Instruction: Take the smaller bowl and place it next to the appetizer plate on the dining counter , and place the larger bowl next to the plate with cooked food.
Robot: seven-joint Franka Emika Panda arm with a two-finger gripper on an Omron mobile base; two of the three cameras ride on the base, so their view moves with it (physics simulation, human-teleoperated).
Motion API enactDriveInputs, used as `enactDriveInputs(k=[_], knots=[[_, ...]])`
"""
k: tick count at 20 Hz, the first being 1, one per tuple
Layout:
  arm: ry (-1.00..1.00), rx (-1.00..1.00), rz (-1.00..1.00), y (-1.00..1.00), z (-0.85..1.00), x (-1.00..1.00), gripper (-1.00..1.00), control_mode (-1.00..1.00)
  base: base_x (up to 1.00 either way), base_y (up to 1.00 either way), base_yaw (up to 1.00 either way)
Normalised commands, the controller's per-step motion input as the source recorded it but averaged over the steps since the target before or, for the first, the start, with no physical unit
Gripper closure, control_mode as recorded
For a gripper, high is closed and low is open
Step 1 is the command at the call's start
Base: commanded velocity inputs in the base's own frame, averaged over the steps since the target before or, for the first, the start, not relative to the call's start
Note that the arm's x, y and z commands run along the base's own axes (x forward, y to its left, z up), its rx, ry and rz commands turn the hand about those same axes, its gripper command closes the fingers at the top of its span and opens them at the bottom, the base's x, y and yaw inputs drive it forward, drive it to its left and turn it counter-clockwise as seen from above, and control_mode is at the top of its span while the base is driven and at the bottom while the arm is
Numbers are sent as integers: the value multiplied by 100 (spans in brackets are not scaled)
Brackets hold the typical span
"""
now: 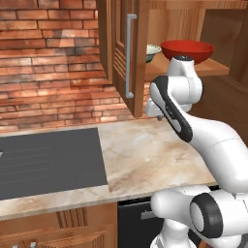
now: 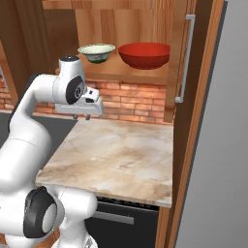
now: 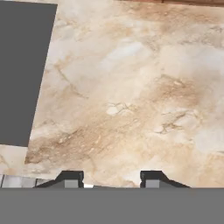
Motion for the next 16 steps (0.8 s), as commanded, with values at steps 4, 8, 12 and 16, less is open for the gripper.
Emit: enactDriveInputs(k=[4,8,12,16], knots=[[-12,0,-3,1,4,-21,-100,-100,0,0,0],[-28,0,-8,-13,30,-37,-100,-100,0,0,0],[-29,1,-14,-28,48,-20,-100,-100,0,0,0],[-26,12,-20,-35,79,-10,-100,-100,0,0,0]])
